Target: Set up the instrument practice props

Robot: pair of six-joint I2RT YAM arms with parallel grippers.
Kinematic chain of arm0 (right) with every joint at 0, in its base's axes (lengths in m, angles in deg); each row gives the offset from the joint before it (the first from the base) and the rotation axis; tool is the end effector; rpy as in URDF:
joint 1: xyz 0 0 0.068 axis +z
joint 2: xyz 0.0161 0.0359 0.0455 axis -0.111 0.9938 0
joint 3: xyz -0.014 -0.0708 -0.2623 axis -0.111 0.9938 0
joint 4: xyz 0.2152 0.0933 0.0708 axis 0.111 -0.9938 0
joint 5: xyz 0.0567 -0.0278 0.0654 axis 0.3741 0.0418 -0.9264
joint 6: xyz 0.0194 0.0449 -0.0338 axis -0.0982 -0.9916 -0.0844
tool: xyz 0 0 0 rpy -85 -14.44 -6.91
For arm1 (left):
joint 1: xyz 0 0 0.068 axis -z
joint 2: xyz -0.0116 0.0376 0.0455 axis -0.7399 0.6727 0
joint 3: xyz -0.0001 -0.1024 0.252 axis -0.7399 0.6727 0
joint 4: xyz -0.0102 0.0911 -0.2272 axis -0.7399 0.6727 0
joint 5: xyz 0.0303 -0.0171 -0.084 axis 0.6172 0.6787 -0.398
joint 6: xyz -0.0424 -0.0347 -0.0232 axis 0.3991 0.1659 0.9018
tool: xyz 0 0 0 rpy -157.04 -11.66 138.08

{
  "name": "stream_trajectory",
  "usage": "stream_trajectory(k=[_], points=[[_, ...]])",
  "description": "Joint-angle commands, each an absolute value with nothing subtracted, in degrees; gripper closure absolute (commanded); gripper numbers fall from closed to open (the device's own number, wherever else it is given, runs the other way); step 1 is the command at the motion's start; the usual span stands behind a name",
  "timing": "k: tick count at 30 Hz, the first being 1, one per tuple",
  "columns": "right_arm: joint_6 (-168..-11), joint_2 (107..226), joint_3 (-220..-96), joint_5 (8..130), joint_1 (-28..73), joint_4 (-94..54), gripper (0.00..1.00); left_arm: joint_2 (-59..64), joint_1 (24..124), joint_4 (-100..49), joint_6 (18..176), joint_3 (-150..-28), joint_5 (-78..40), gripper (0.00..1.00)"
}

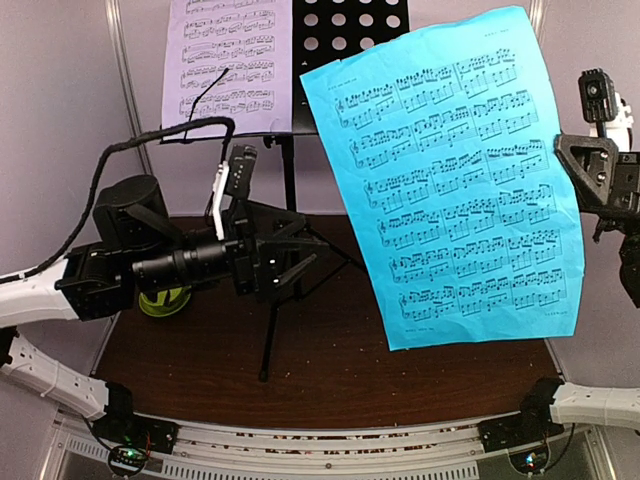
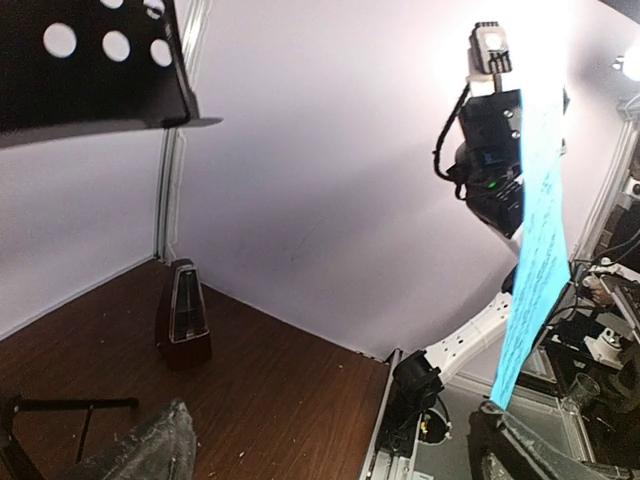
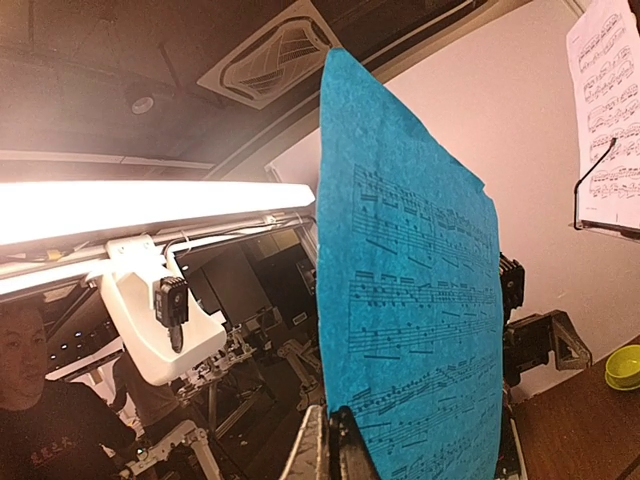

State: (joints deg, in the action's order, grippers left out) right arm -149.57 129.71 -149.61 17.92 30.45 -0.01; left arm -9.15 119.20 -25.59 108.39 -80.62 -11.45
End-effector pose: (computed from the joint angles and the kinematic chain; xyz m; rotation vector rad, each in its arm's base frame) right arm 0.0499 0.0841 0.5052 -0.8989 1.1952 1.9530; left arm 0.0788 -0.2373 0.4138 0.7032 1.5414 -1.2980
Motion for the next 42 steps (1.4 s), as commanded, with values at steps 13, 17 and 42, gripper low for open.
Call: stream_trajectory(k=[13, 17, 42], points=[[-151.4, 141.3, -159.9, 21.5, 31.9, 13.9, 1.00, -5.9, 120.1, -29.1, 103.0, -92.4, -20.7, 0.02], [-151.6, 143.9, -162.8, 21.7, 32.4, 15.6, 1.00, -6.5, 120.1, -30.1, 102.9, -92.5, -20.4, 0.05], [-158.0, 153.6, -171.0, 21.9, 37.8, 21.0, 1.00, -6.5, 119.1, -44.4, 106.6, -90.6, -17.1, 0.20]])
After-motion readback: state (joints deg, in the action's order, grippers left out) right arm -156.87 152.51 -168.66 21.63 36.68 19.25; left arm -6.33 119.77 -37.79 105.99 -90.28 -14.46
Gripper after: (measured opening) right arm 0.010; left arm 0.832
